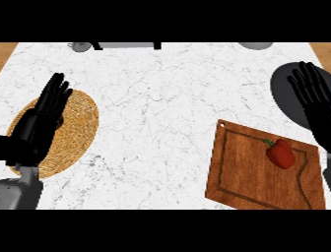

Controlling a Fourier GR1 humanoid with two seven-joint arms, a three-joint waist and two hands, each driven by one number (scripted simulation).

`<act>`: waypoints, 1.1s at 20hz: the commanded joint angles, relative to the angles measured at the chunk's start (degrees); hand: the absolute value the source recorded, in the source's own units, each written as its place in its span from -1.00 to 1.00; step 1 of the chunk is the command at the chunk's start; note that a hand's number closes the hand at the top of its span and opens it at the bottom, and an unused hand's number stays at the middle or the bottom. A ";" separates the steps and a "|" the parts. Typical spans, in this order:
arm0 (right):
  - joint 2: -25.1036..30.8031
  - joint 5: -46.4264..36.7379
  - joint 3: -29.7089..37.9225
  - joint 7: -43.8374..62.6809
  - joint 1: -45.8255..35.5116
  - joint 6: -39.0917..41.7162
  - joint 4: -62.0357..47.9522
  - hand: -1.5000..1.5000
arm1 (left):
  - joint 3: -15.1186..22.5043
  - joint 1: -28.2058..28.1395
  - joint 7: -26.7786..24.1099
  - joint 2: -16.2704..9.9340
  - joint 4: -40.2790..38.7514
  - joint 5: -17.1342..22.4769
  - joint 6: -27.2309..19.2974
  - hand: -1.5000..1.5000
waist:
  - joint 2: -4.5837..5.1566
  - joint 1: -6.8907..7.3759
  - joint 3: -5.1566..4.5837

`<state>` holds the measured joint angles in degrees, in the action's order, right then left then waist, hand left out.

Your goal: Pick the bell pepper from the cutting board and place it in the pan

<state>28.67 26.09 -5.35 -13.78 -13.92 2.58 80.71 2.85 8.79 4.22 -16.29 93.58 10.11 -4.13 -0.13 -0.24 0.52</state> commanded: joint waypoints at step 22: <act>15.28 -39.54 -15.86 4.73 -10.61 1.84 -32.24 -1.00 | 5.39 1.98 9.35 -1.20 -1.94 -6.63 4.02 0.00 | 0.07 0.76 -0.60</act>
<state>41.39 -7.22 -16.72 -13.51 -22.70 3.41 46.91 8.17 9.91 11.73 -17.98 91.13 3.48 0.01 0.17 0.77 -0.04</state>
